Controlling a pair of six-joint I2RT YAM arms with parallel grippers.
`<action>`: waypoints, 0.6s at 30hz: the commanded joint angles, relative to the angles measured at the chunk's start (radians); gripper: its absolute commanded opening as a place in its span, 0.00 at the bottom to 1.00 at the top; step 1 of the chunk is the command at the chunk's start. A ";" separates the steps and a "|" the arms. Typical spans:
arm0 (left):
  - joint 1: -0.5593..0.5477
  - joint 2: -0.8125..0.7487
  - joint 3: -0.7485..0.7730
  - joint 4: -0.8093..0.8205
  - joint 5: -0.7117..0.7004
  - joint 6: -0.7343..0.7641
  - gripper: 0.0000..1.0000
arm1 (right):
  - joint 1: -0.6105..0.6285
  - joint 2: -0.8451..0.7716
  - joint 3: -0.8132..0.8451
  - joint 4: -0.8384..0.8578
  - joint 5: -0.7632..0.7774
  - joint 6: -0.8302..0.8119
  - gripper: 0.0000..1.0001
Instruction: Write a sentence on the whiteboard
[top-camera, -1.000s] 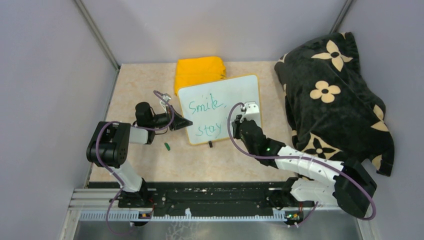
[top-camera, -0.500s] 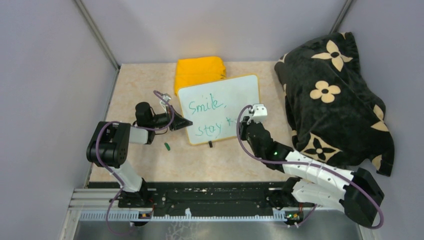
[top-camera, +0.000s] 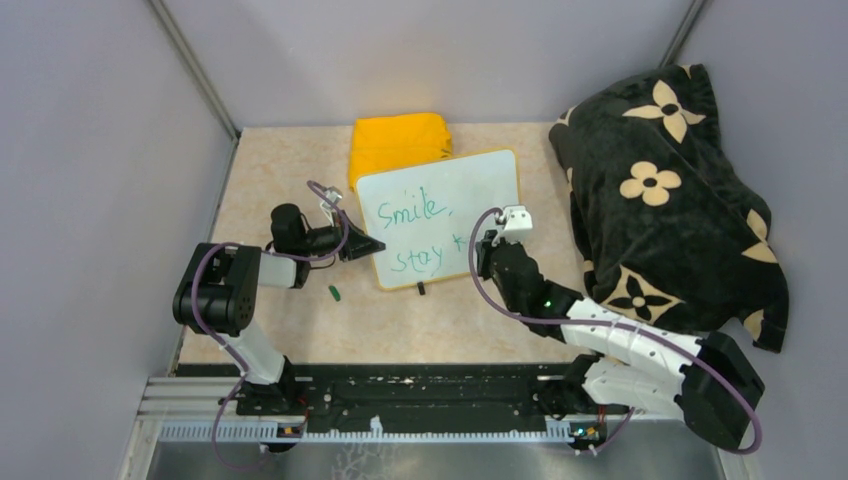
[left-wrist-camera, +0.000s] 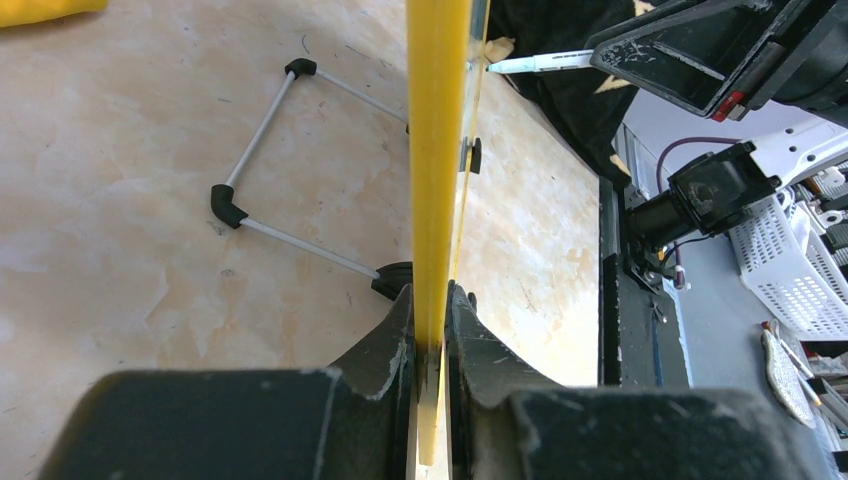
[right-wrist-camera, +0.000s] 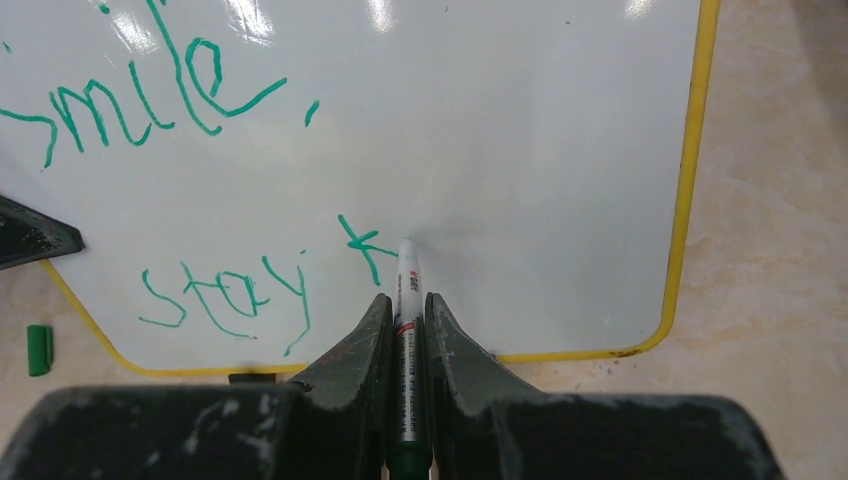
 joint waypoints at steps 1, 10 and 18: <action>-0.017 0.014 -0.002 -0.082 -0.062 0.053 0.00 | -0.018 0.015 0.059 0.062 0.004 -0.012 0.00; -0.017 0.014 -0.001 -0.083 -0.061 0.053 0.00 | -0.026 0.031 0.042 0.058 0.004 0.003 0.00; -0.016 0.012 -0.002 -0.083 -0.062 0.053 0.00 | -0.026 0.011 0.000 0.036 -0.001 0.029 0.00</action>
